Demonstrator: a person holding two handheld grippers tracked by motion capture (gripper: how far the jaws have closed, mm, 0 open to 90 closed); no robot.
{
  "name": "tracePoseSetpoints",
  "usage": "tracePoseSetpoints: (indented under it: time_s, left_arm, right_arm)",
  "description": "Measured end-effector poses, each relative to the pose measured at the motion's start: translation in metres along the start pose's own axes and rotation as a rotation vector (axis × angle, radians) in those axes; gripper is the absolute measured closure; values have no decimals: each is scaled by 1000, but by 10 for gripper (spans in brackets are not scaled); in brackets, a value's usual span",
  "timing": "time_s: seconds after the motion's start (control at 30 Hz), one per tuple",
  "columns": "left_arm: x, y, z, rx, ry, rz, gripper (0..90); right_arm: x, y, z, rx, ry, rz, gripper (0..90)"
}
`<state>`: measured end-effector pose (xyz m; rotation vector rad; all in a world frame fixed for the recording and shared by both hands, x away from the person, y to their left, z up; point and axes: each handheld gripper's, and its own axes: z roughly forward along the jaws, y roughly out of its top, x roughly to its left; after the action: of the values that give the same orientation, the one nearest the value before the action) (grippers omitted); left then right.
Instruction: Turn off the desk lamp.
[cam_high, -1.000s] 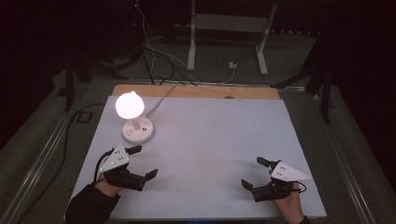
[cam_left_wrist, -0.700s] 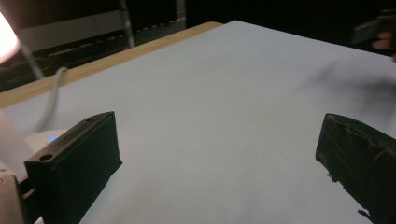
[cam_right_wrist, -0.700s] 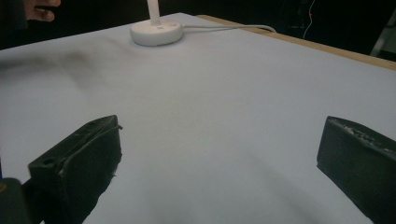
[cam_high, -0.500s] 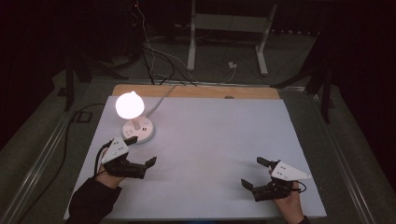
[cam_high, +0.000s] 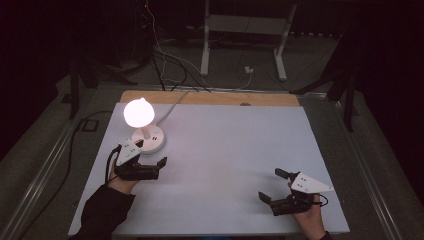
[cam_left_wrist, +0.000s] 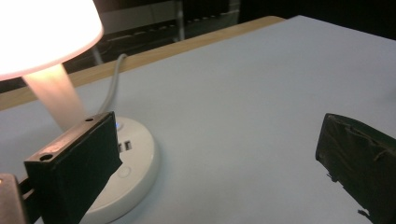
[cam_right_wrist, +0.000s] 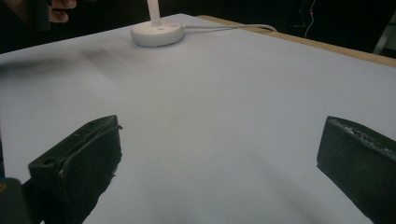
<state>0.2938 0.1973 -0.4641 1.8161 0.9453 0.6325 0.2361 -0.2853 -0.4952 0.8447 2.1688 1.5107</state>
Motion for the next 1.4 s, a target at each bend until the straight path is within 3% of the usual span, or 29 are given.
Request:
tracePoseSetpoints:
  time_s: [0.03,0.37,0.43,0.53,0.6,0.77,0.83,1.03,1.4]
  left_arm:
    - [0,-1,4,12,27,-2,4]
    - [0,-4,22,61,110,-55,5]
    - [1,-5,25,76,121,-55,5]
    - [2,-6,29,106,128,-93,5]
    - [3,-6,34,124,193,-103,5]
    - [6,-8,41,140,233,-125,13]
    - [10,-9,44,157,275,-145,52]
    - [12,-9,48,166,330,-154,169]
    - [16,-11,53,180,360,-156,637]
  right_arm:
    - [0,0,0,2,-1,-3,0]
    - [0,0,-1,-5,1,-1,0]
    - [0,0,-1,-2,0,-6,0]
    - [-1,0,-1,-6,3,1,0]
    - [-1,0,-1,-3,3,-3,0]
    - [-1,0,-1,-2,6,1,0]
    - [-1,0,-1,-4,6,-3,0]
    - [-1,0,-1,-2,9,3,0]
    - [-1,0,0,3,12,6,0]
